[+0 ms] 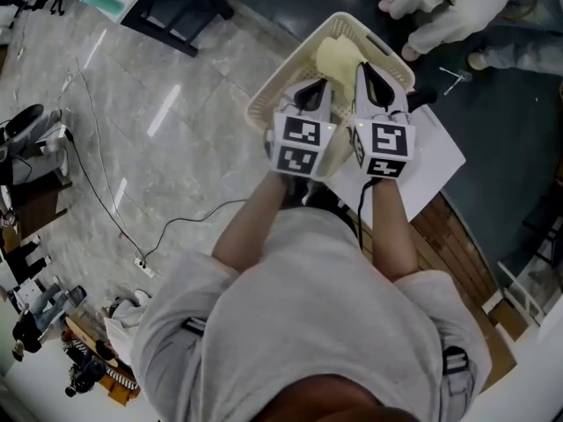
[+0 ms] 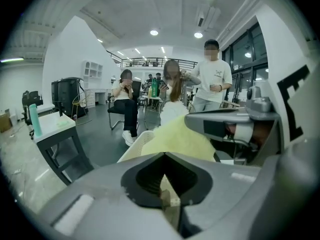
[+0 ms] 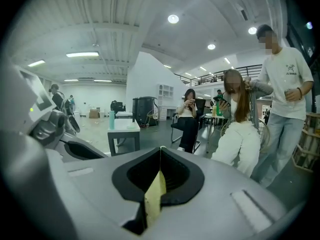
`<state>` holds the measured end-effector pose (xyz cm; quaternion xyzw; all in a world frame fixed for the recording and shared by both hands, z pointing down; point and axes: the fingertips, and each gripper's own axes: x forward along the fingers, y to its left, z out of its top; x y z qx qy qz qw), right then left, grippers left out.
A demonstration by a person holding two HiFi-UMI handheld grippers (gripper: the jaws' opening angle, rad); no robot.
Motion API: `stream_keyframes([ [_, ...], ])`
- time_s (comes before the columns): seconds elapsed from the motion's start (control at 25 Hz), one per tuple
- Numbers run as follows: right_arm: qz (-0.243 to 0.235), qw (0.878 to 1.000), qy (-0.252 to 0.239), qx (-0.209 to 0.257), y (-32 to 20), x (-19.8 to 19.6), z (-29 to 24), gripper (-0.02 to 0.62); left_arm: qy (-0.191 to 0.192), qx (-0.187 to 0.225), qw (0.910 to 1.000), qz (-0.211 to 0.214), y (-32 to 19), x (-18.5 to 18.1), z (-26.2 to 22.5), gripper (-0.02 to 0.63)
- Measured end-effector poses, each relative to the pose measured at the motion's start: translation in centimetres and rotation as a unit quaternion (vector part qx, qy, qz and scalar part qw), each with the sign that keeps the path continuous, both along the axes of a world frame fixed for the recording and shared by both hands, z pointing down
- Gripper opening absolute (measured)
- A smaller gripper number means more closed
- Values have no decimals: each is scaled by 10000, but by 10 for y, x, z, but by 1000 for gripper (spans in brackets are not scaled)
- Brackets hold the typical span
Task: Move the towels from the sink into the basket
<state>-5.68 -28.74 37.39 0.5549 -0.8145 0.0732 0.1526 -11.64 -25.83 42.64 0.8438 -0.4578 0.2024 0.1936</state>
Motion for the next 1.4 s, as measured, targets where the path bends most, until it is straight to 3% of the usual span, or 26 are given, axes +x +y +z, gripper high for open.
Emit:
stream_keyframes([
  [0.84, 138, 9891, 340, -1429, -44, -1, 114, 11, 133, -571, 9982, 89, -25, -3, 51, 20],
  [1.04, 54, 9889, 178, -1476, -38, -4, 112, 78, 127, -558, 9984, 44, -25, -5, 48, 20],
  [1.4, 19, 9924, 86, -1230, -14, -1, 86, 78, 158, -423, 9990, -29, -6, 2, 34, 20],
])
